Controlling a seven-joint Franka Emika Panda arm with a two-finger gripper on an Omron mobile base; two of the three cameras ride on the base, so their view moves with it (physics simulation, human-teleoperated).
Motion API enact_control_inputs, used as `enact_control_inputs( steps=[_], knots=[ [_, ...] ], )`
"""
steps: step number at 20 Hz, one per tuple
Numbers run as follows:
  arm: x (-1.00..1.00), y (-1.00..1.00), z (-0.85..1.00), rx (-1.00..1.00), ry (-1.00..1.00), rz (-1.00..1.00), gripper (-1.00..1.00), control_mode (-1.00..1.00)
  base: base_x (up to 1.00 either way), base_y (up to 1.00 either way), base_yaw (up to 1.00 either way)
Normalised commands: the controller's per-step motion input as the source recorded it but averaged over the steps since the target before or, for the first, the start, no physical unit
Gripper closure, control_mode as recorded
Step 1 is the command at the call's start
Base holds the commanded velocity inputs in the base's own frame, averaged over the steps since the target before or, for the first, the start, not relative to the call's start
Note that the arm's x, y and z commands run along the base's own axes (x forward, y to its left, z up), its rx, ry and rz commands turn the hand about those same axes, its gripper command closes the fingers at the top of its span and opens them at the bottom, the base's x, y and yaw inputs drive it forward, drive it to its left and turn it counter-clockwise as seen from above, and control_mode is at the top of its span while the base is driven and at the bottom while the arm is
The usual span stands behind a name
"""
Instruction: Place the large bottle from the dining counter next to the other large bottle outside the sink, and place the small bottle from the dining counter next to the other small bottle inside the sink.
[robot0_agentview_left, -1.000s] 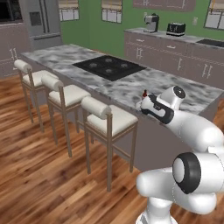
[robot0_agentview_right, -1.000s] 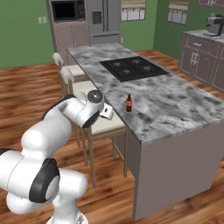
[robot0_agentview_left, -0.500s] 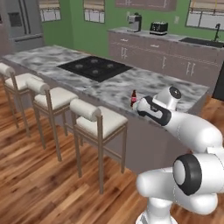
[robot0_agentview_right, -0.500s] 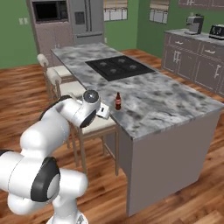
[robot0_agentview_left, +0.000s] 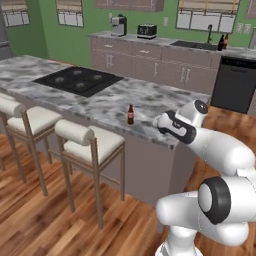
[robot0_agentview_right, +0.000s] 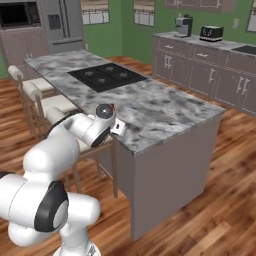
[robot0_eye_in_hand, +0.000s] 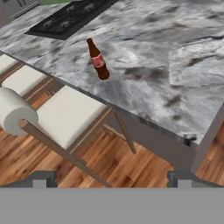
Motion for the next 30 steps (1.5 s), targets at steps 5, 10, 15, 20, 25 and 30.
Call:
enact_control_inputs(
  steps=[5, 10, 15, 20, 25, 30],
  knots=[
    [0.0, 0.0, 0.0, 0.0, 0.0, 0.0, -1.0, 1.0, 0.31, 0.14, -0.05],
    [0.0, 0.0, 0.0, 0.0, 0.0, 0.0, -1.0, 1.0, 0.32, 0.27, -0.01],
    [0.0, 0.0, 0.0, 0.0, 0.0, 0.0, -1.0, 1.0, 0.35, 0.19, 0.0],
    [0.0, 0.0, 0.0, 0.0, 0.0, 0.0, -1.0, 1.0, 0.23, 0.03, -0.01],
    [0.0, 0.0, 0.0, 0.0, 0.0, 0.0, -1.0, 1.0, 0.38, 0.0, -0.04],
    [0.0, 0.0, 0.0, 0.0, 0.0, 0.0, -1.0, 1.0, 0.56, 0.0, -0.06]
  ],
)
